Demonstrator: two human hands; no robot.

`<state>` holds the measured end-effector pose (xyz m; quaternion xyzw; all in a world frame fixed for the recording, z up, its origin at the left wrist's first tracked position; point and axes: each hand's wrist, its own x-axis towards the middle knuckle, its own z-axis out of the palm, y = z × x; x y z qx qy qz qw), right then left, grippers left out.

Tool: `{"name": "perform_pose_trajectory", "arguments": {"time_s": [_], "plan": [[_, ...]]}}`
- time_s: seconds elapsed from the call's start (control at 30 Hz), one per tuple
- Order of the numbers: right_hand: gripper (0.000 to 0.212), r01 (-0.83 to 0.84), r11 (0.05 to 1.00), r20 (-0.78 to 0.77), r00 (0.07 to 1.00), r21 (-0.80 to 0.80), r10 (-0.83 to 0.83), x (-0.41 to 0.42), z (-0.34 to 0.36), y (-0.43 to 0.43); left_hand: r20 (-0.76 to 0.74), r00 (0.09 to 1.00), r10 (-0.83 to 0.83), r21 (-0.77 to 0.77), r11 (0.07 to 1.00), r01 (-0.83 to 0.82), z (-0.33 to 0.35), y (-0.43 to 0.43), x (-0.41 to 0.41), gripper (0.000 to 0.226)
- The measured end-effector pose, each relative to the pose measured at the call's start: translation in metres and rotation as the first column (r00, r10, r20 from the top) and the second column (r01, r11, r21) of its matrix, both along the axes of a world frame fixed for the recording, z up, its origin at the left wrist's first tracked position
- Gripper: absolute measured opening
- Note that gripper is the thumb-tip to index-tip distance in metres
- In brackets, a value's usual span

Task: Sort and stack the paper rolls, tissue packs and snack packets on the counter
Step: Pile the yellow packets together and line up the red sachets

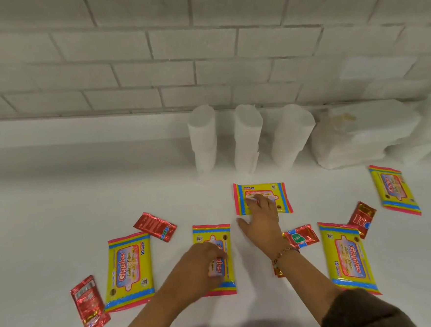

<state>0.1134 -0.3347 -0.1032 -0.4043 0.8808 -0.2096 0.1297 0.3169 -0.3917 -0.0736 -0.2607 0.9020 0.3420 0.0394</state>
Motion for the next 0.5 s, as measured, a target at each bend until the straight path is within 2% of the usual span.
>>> {"name": "perform_pose_trajectory", "arguments": {"time_s": [0.1, 0.3, 0.43, 0.5], "plan": [[0.063, -0.033, 0.998, -0.073, 0.997, 0.06, 0.037, 0.006, 0.001, -0.005, 0.056, 0.994, -0.093, -0.033, 0.995, 0.095, -0.009, 0.011, 0.009, 0.062], [0.047, -0.084, 0.993, -0.115, 0.989, 0.08, 0.093, 0.026, 0.006, -0.006, 0.073, 0.997, -0.01, -0.058, 0.998, 0.014, -0.012, -0.015, 0.009, 0.08], [0.047, -0.146, 0.977, -0.122, 0.979, 0.153, 0.165, 0.041, 0.013, -0.006, 0.027, 0.998, 0.058, -0.116, 0.992, -0.054, -0.013, -0.048, 0.006, 0.074], [0.051, -0.177, 0.979, -0.112, 0.976, 0.105, 0.188, 0.052, 0.01, -0.006, 0.006, 0.995, 0.095, -0.134, 0.987, -0.094, -0.017, -0.067, 0.005, 0.072]]}}
